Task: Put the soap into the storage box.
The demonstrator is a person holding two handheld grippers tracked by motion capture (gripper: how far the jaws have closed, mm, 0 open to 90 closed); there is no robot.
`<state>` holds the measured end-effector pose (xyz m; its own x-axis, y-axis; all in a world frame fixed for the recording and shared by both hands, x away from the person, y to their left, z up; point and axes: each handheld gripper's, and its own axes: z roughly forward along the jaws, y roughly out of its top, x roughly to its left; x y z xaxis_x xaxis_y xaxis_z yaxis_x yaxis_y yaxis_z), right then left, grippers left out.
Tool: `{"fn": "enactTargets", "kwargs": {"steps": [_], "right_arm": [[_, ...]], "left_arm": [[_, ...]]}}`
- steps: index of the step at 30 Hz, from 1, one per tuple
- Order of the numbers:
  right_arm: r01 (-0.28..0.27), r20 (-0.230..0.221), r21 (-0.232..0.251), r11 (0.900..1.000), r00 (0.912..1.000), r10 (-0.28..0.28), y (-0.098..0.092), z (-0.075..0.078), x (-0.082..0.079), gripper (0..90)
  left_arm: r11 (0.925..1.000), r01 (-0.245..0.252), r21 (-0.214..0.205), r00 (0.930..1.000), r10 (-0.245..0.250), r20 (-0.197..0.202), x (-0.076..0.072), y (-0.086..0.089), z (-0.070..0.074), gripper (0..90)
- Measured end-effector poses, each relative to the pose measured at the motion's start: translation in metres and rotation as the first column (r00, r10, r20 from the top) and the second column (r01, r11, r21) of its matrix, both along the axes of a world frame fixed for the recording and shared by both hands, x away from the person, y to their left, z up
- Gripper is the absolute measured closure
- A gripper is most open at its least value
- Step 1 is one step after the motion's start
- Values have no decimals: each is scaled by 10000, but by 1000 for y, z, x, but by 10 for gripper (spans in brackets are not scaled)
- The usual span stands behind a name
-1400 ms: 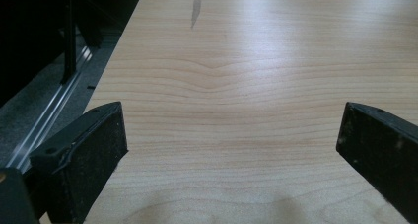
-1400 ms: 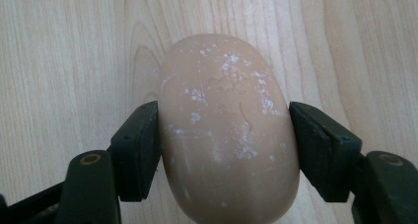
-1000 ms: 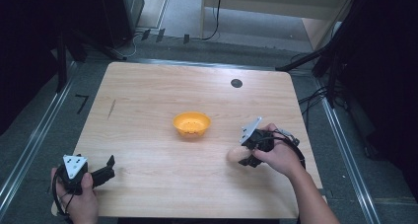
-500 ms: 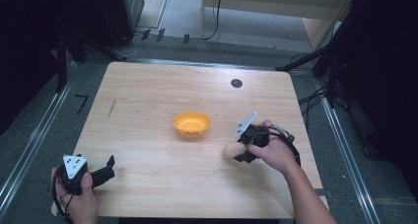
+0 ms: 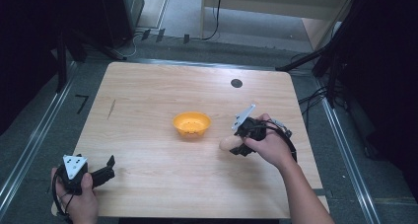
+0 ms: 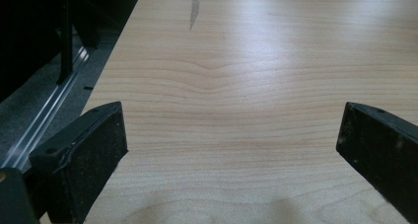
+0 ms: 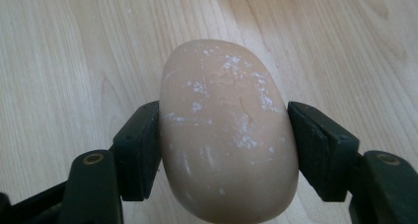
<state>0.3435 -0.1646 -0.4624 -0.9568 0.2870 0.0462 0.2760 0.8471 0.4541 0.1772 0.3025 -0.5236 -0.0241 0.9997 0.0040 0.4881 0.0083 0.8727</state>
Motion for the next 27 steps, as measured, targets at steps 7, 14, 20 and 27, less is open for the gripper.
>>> {"fn": "enactTargets", "kwargs": {"steps": [7, 14, 20, 27], "right_arm": [[151, -5, -12, 9999, 9999, -151, 0, 2, 3, 344], [191, 64, 124, 9997, 9998, -191, 5, 13, 5, 345], [87, 229, 81, 9999, 9997, -88, 12, 21, 11, 346], [93, 257, 71, 9999, 9996, -95, 18, 29, 16, 347]], "left_arm": [[10000, -22, 70, 9999, 21, 121, -1, -1, 0, 0], [10000, -42, 86, 9999, 41, 124, -1, -1, 0, 0], [9999, -25, 114, 9999, 24, 106, -1, -2, 0, 0], [10000, -7, 58, 10000, 7, 84, -1, -1, 0, 0]]}}
